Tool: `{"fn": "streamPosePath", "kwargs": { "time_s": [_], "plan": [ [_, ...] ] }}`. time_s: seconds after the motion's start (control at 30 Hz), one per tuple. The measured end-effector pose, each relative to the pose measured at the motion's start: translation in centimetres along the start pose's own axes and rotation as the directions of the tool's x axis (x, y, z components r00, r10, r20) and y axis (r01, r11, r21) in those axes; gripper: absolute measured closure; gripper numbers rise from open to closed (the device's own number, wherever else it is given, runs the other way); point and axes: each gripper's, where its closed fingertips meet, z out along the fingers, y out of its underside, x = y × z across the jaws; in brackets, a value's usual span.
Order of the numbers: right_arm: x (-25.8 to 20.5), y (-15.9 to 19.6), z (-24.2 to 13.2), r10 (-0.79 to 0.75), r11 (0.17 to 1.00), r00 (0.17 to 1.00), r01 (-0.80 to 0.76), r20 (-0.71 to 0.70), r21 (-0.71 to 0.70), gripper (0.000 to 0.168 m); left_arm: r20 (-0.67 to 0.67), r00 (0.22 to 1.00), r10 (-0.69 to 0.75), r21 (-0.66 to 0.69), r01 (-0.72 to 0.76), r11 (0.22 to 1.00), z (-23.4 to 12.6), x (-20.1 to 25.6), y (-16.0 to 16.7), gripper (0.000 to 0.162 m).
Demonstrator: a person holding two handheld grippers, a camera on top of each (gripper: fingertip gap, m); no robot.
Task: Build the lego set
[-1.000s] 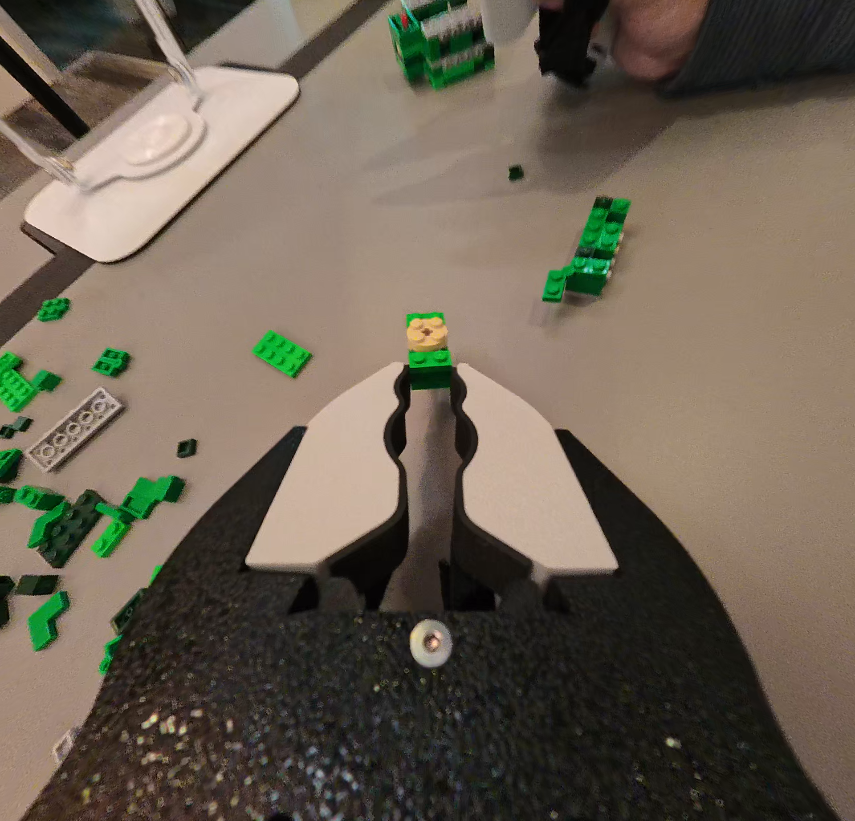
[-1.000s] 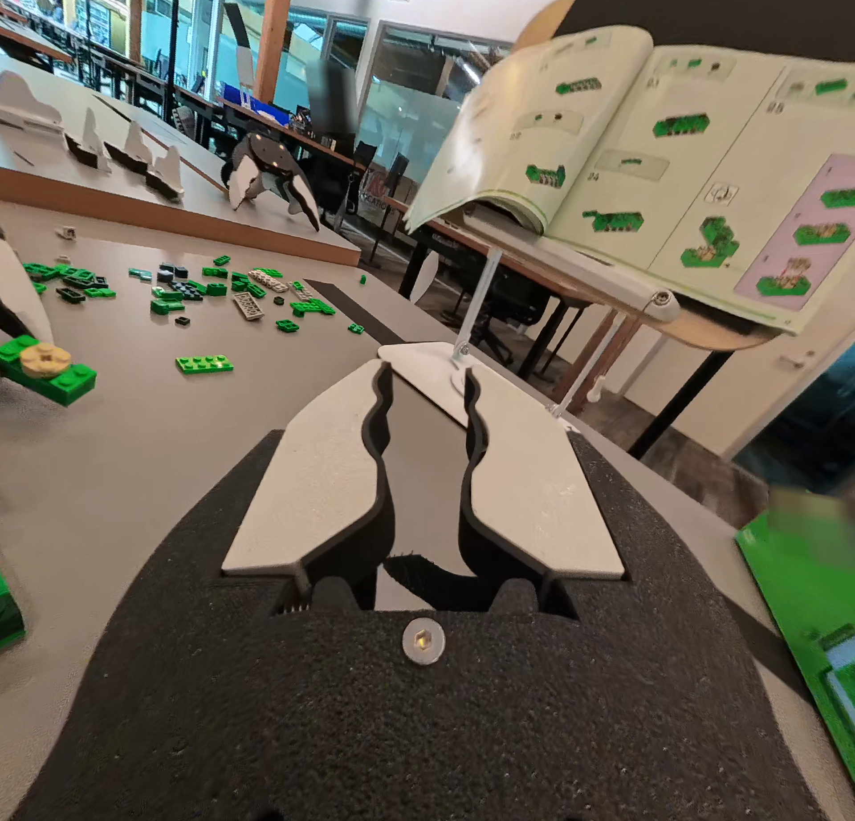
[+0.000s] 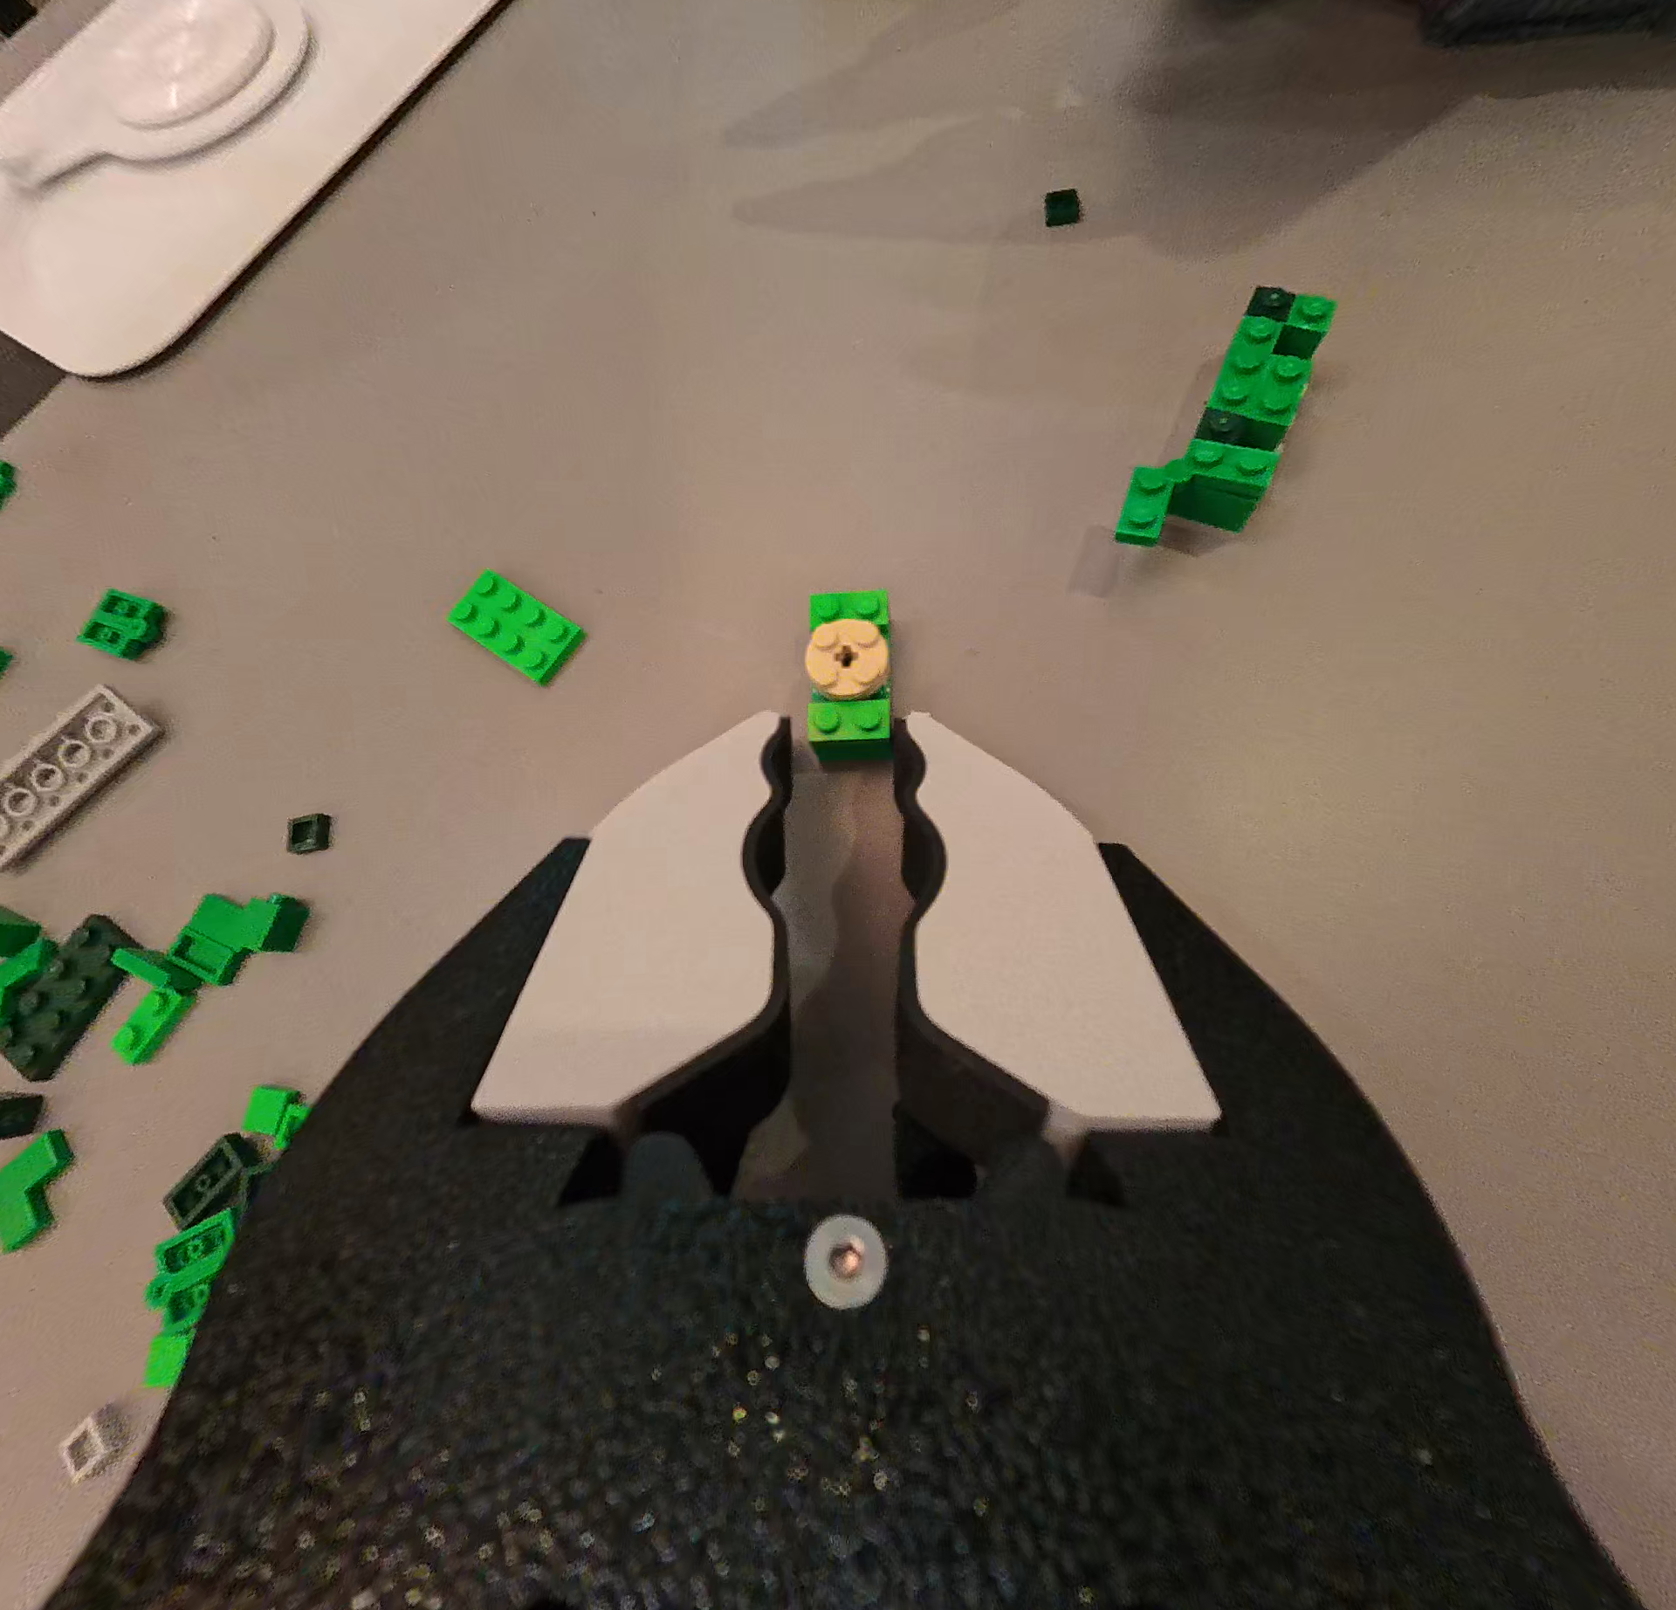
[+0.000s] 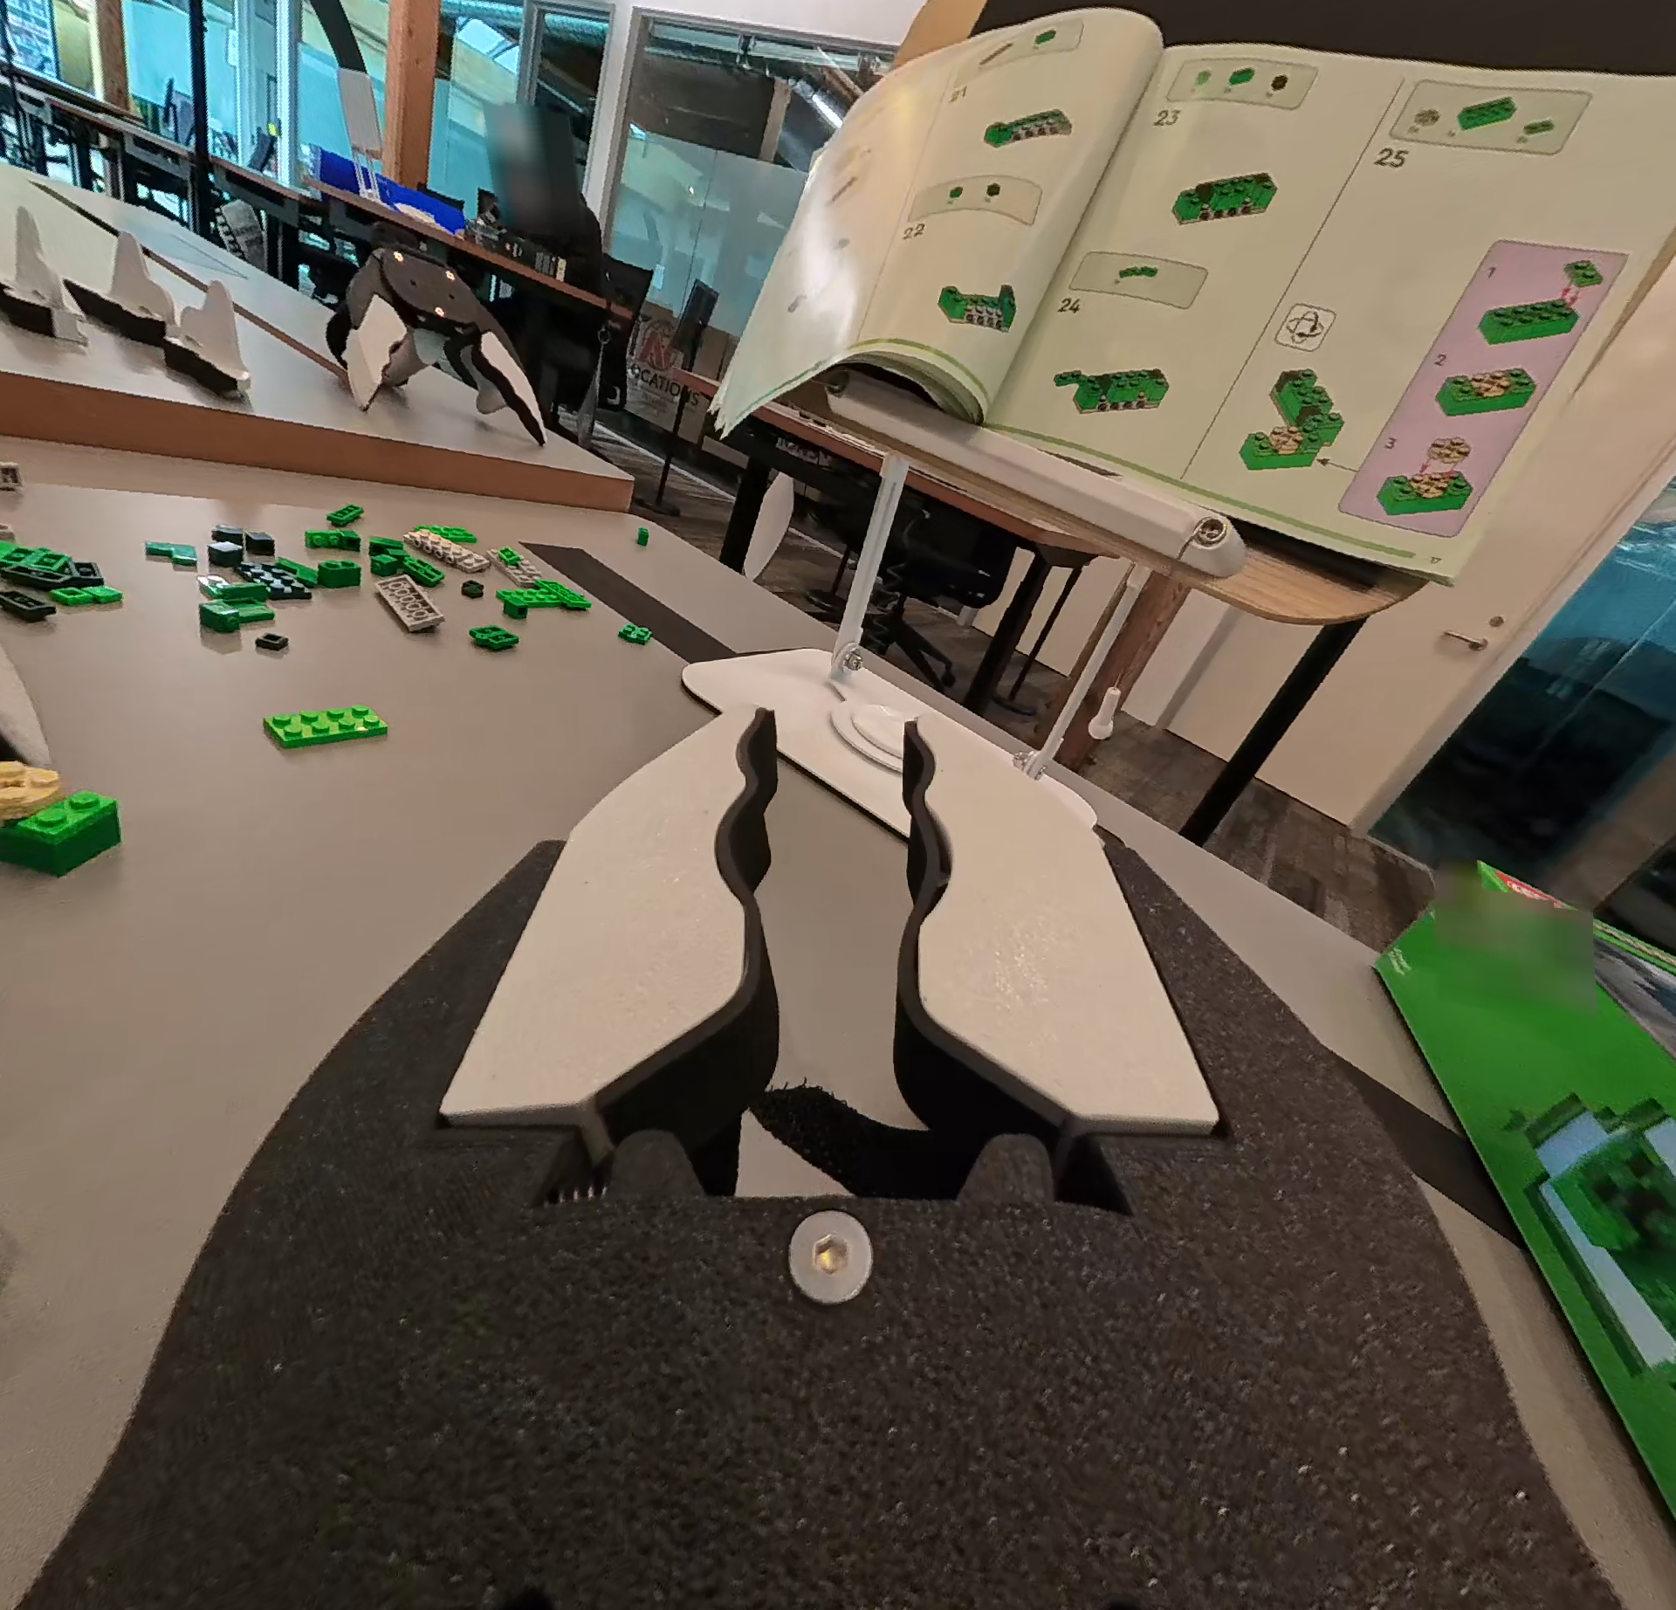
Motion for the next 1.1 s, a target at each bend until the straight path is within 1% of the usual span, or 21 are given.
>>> {"fn": "streamPosePath", "kwargs": {
  "time_s": [0.03,0.4,0.5,0.63,0.8,1.1],
  "plan": [
    [0.0,0.0,0.0,-0.001,1.000,1.000,0.001,-0.002,0.000,0.142,-0.001,1.000,-0.013,-0.001,0.013,1.000,0.0,-0.1,0.0,0.139],
    [0.5,0.0,-0.1,0.012,1.000,1.000,-0.012,-0.026,0.002,0.143,0.058,0.998,-0.029,0.003,0.029,1.000,-0.1,-0.8,0.0,0.125],
    [0.6,-0.2,-0.2,0.011,1.000,1.000,-0.010,-0.028,0.020,0.146,0.038,0.998,-0.048,0.000,0.048,0.999,0.0,-0.8,0.0,0.119],
    [0.9,-0.3,-0.3,0.021,0.999,0.999,-0.019,-0.040,0.028,0.146,-0.003,0.998,-0.062,-0.003,0.062,0.998,0.0,-0.5,0.1,0.114],
    [1.2,-0.3,-0.4,0.044,0.998,0.998,-0.043,-0.044,0.035,0.146,-0.018,0.997,-0.079,-0.008,0.079,0.997,0.1,-0.5,0.1,0.107],
    [1.2,-0.4,-0.4,0.057,0.998,0.998,-0.056,-0.040,0.043,0.147,-0.047,0.996,-0.076,-0.010,0.075,0.997,0.0,0.0,0.1,0.106]
  ]
}}
